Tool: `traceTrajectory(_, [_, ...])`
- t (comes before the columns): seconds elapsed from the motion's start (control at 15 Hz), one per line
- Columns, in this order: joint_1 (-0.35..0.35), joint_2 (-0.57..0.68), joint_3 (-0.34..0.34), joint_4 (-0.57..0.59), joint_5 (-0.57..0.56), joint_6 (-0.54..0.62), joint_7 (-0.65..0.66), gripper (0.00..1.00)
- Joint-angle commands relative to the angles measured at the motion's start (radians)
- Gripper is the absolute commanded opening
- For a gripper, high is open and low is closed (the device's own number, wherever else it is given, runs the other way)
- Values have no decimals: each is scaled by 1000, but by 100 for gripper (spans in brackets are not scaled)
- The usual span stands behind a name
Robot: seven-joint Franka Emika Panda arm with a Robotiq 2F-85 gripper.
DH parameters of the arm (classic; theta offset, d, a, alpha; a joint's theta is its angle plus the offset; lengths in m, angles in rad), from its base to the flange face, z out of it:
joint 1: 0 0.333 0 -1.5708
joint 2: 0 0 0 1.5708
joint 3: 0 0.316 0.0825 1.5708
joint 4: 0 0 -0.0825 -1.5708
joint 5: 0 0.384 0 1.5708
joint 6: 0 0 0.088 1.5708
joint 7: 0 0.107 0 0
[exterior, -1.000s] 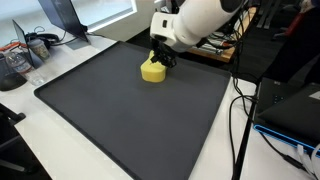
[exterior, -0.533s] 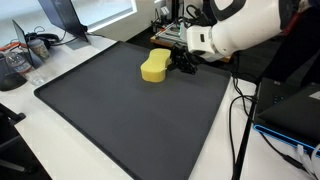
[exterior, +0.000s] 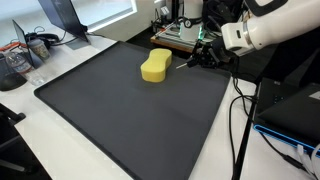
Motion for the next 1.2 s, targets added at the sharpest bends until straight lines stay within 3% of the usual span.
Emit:
traceTrajectory(0.0, [7,-133,48,-132,2,-18,-32,3])
traceTrajectory(0.47, [-64,-490,124,-404,87,151,-142,3])
traceTrajectory(0.87, [-141,-824,62,-565,320,371,-322,3])
traceTrajectory(1.0, [-113,-938,-29,-615,416,396,-394,3])
traceTrajectory(1.07, [-168,-995,-11,-633,471,392,-421,3])
traceTrajectory(1.13, [-183,-1046,-35,-648,519,381,-445,3])
